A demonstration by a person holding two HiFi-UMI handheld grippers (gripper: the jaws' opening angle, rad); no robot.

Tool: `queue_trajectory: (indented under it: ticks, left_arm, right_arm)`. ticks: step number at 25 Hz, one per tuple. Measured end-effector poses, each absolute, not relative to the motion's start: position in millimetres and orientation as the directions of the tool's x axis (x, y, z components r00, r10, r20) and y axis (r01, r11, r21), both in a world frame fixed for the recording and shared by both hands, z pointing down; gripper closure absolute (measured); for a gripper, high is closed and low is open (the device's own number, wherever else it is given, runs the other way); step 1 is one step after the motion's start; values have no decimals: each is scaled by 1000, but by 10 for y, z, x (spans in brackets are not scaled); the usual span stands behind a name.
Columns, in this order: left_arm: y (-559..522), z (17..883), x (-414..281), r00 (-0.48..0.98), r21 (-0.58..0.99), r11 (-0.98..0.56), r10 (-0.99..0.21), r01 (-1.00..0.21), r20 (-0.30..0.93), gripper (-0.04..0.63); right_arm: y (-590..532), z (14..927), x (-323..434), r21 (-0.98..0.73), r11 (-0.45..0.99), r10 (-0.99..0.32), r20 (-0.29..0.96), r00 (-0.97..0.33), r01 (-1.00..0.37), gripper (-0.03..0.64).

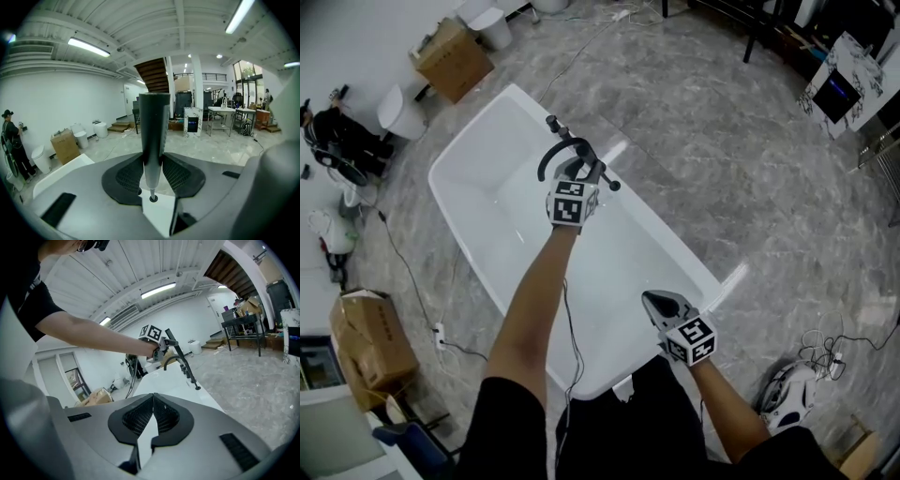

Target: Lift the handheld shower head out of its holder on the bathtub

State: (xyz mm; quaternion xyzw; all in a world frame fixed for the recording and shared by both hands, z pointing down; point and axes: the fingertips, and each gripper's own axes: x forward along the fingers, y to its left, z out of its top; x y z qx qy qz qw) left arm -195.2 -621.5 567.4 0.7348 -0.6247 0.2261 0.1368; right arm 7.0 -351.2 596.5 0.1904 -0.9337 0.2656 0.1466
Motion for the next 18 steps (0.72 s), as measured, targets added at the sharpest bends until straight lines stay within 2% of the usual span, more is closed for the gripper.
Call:
queue_trajectory:
  ticks: [9, 18]
  left_arm:
    - [-6193, 5275, -1867, 124, -91, -187, -874, -978, 470, 474]
    - [-6179, 4776, -2008, 109, -100, -171, -888, -980, 446, 474]
  right_arm:
    - [-3611, 5656, 148, -355, 820, -317, 371, -873, -448, 617]
    - [-3667, 5385, 300, -339, 797, -357, 401, -844, -499, 617]
